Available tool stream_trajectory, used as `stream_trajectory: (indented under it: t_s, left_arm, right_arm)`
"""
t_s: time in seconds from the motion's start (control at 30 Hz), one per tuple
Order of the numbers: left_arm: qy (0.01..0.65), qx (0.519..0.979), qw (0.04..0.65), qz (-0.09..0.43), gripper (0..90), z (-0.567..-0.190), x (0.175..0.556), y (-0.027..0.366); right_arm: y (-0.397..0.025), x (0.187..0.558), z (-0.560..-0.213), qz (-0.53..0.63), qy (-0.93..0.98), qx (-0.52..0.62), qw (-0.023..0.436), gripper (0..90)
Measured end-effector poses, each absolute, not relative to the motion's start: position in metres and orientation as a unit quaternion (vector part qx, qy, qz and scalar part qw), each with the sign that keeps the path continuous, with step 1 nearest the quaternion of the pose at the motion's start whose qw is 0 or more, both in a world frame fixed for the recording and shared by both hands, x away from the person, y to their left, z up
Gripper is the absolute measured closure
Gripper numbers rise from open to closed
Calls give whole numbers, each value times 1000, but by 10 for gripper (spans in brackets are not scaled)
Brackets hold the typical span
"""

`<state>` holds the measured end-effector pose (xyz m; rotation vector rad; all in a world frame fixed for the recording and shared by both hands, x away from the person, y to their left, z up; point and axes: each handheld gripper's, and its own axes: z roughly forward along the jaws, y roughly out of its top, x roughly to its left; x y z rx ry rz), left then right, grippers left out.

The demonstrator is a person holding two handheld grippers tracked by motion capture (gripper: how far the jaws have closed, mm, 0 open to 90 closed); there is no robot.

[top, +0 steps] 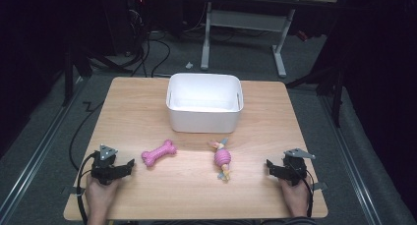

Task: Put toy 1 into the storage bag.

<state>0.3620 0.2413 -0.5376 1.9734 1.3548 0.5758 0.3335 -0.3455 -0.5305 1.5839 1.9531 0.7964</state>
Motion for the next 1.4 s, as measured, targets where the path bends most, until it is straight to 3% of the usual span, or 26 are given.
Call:
stream_trajectory:
  t_s: [0.5,0.63,0.9,1.03,1.4]
  left_arm:
    - [524,752,334,222,197,-538,363,240]
    - [524,750,335,225,232,-537,360,237]
    - [521,754,335,220,205,-538,362,237]
    - [518,753,340,222,269,-537,361,238]
    - [528,745,358,192,229,-535,361,244]
  right_arm:
    - [-345,333,-530,293,716,582,249,192]
    - [-345,333,-530,293,717,582,248,193]
    - [-346,333,-531,295,719,578,249,195]
    - [-346,333,-531,295,719,578,249,195]
    - [-346,333,-531,295,719,578,249,196]
